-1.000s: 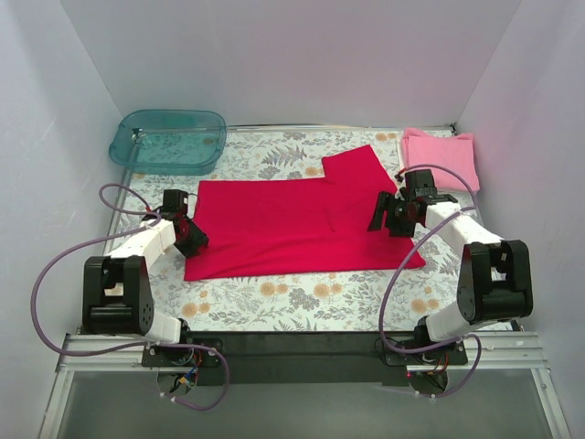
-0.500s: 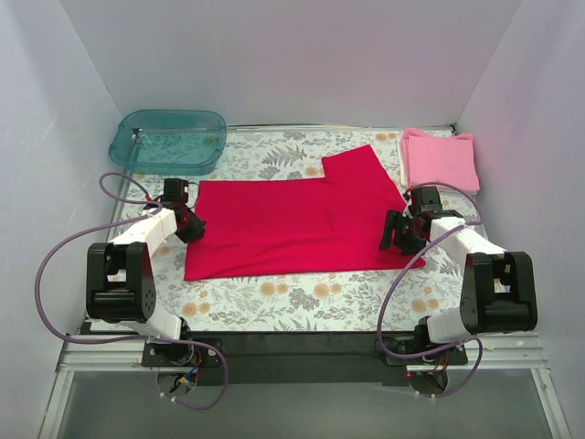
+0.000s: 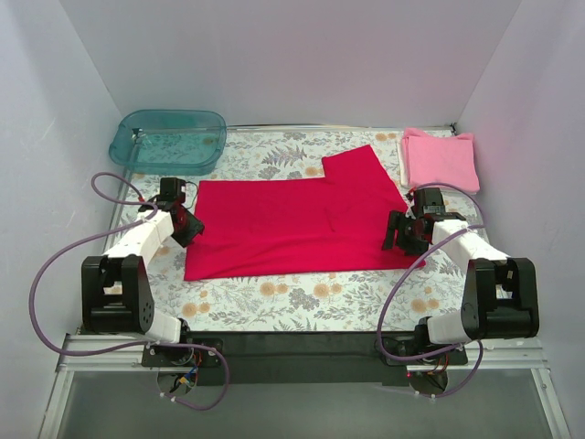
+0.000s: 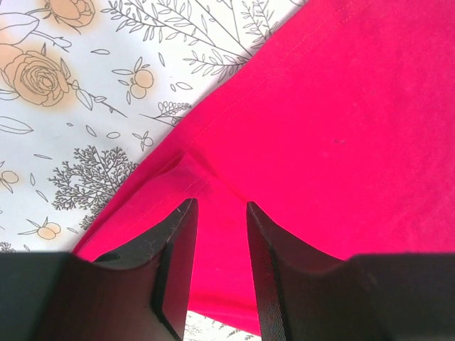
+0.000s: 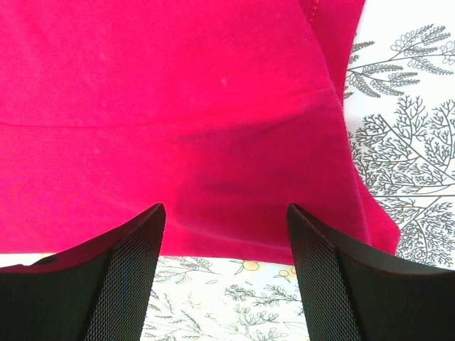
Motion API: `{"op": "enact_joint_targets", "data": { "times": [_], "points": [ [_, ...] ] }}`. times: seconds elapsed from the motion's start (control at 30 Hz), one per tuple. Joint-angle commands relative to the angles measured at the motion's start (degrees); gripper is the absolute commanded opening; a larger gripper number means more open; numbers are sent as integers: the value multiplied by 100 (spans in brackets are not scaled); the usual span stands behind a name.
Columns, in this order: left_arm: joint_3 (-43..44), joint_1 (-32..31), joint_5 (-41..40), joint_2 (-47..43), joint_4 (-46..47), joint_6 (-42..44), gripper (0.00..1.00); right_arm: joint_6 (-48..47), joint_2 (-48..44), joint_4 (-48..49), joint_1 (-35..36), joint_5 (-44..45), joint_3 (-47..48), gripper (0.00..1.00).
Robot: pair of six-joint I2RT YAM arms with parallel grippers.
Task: Fold and stack the t-shirts
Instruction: Fold the tshirt
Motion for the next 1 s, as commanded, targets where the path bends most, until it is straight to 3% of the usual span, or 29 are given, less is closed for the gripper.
{"op": "enact_joint_targets", "data": {
  "times": [0.0, 0.4, 0.7, 0.97],
  "points": [
    [114, 38, -186, -45, -198, -41, 33, -101, -93, 6, -52, 32, -5, 64],
    [246, 38, -238, 447, -66, 12, 31, -119, -58, 6, -69, 14, 4, 64],
    [360, 29, -291, 702, -40, 56, 16, -128, -31, 6, -78, 23, -31, 63],
    [369, 38, -230, 694, -119, 82, 17, -128, -22, 6, -105, 23, -40, 64]
  ]
}}
